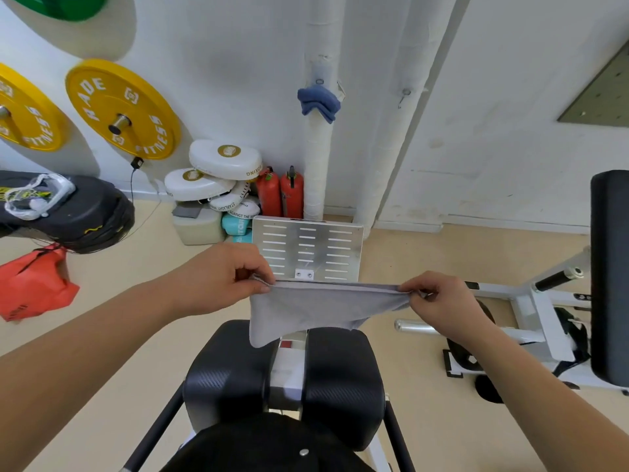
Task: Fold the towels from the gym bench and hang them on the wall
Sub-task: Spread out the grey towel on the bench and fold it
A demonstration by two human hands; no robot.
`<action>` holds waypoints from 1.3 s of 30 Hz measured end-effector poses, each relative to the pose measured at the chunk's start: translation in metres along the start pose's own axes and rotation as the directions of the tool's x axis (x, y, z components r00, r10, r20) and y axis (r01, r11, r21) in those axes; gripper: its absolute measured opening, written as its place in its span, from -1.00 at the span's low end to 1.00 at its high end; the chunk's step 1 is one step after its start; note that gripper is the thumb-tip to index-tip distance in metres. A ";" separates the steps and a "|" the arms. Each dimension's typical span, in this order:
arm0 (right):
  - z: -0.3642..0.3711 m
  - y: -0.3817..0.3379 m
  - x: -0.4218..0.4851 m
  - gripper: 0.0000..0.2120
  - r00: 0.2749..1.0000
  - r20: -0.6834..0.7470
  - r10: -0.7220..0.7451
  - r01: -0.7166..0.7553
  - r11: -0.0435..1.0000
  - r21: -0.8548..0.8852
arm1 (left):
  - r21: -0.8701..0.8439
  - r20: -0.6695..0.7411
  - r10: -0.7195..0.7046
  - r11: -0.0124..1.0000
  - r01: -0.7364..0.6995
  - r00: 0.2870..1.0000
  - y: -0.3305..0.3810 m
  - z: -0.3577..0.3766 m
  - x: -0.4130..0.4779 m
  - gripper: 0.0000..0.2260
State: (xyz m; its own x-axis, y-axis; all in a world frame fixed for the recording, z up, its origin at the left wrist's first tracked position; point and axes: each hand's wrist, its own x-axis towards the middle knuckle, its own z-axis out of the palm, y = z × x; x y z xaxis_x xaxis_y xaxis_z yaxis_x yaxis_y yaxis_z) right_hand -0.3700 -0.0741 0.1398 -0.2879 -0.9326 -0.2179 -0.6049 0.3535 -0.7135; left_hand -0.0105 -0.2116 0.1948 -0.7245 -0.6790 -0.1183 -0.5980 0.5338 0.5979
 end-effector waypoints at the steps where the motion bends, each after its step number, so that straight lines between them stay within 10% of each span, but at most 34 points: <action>1: 0.000 -0.001 0.000 -0.67 1.000 -0.005 0.018 -0.018 1.000 0.017 | 0.011 -0.031 -0.022 1.000 0.022 0.999 -0.001 -0.001 0.000 -0.82; 16: 0.010 -0.003 -0.001 -0.82 0.997 -0.029 0.075 -0.073 0.994 0.076 | 0.000 -0.277 -0.256 0.964 0.266 0.926 0.008 -0.008 -0.003 -0.75; 27: 0.028 -0.010 0.026 -0.72 0.985 -0.136 0.104 -0.087 0.989 0.123 | 0.010 -0.048 -0.365 0.931 0.365 0.930 -0.016 -0.006 0.008 -0.83; 34: 0.034 -0.037 0.013 -0.70 0.948 -0.202 0.245 -0.124 0.871 0.476 | -0.382 -0.105 -0.469 0.833 0.400 0.877 -0.033 -0.011 0.001 -0.94; 39: 0.062 -0.034 -0.021 -0.66 0.950 -0.149 0.275 -0.193 0.889 0.415 | -0.357 -0.040 -0.439 0.845 0.398 0.897 -0.065 0.016 -0.035 -0.94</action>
State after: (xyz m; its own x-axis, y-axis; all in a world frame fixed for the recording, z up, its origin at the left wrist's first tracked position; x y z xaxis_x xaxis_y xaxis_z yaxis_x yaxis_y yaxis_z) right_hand -0.2977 -0.0709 0.1275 -0.5509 -0.7773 -0.3039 -0.1745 0.4633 -0.8688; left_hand 0.0483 -0.2143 0.1469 -0.3737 -0.8641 -0.3371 -0.6712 0.0010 0.7413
